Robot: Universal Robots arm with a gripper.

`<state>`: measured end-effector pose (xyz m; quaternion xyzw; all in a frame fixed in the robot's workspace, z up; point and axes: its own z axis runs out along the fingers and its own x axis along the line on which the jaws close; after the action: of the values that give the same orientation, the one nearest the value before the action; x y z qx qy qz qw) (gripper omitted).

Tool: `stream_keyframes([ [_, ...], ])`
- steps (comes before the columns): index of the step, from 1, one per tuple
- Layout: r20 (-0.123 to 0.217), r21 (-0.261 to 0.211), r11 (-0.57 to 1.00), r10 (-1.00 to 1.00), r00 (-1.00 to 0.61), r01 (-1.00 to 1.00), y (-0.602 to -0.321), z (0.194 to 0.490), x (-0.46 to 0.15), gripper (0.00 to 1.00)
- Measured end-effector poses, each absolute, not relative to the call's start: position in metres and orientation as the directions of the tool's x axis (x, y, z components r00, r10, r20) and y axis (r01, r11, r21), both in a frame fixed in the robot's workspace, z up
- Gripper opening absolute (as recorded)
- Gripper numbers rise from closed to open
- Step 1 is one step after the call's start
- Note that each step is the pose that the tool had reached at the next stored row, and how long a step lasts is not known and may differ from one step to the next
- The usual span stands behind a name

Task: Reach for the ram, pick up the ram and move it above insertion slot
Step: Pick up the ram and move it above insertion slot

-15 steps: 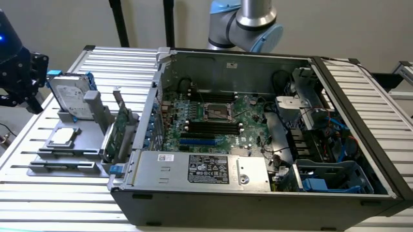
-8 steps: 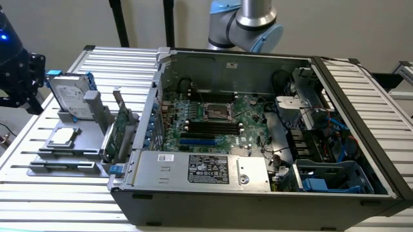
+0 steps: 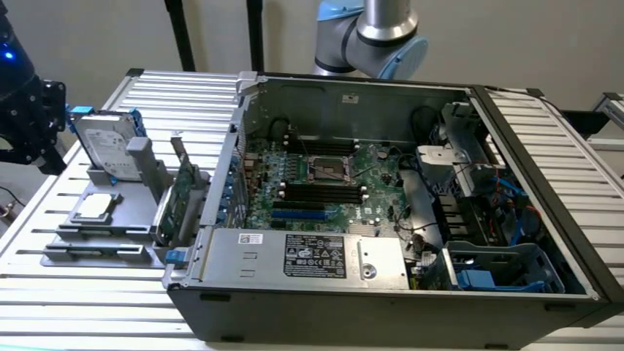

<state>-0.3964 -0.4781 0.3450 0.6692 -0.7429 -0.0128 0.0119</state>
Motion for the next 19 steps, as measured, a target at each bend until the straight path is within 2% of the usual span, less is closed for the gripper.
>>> stream_keyframes([
  [2, 0.001, 0.035, 0.102, -0.995, -0.102, -0.994, -0.478, 0.345, -0.396, 0.24],
  [5, 0.000, 0.035, 0.100, -0.995, -0.100, -0.994, -0.478, 0.344, -0.396, 0.30],
  [6, 0.000, 0.035, 0.100, -0.995, -0.100, -0.994, -0.478, 0.343, -0.396, 0.36],
  [19, -0.010, 0.035, 0.095, -0.995, -0.096, -0.995, -0.490, 0.323, -0.396, 0.36],
])
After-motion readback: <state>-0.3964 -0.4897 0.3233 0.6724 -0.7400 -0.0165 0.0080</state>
